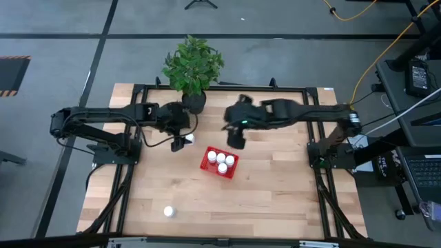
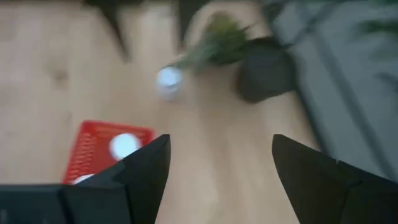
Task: Pick and place pill bottles into a basket
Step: Put the white pill bottle into the bin
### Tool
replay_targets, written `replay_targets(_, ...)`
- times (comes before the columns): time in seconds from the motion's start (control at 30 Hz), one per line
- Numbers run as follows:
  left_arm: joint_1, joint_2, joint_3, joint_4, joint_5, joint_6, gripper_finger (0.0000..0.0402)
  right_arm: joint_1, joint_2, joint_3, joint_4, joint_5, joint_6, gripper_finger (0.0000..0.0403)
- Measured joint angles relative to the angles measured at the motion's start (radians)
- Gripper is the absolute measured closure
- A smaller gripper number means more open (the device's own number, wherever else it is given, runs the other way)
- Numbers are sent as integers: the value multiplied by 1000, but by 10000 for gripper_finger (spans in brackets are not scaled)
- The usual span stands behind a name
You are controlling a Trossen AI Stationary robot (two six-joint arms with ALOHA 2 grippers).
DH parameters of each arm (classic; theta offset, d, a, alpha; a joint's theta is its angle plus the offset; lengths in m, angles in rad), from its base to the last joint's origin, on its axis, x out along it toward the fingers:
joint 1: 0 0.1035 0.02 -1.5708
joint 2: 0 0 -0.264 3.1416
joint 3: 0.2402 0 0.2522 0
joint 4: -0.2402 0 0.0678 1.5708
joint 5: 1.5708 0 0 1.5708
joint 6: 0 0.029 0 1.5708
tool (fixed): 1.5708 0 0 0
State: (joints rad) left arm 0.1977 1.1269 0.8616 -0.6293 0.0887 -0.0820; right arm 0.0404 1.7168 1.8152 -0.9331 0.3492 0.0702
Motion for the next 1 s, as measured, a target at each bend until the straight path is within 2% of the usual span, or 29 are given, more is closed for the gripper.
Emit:
replay_targets(0.1,16,40,-48,-17,6,-14,51,8,-88,-39,10,83,4,123)
replay_targets(0.2,35,94,-70,-26,0,-20,28,9,-168,-103,36,111,5,123)
replay_targets(0.3,48,145,-70,-11,-2,5,6,9,-231,-175,63,114,31,123)
replay_targets(0.57,95,269,-70,94,6,33,2,11,-312,-359,133,102,78,123)
replay_targets(0.7,107,329,-70,92,11,35,2,14,-315,-402,147,67,83,123)
replay_targets(0.8,114,365,-70,116,59,35,6,17,-318,-418,175,60,78,123)
replay_targets(1.0,114,386,-70,157,98,34,55,16,-319,-428,186,57,60,123)
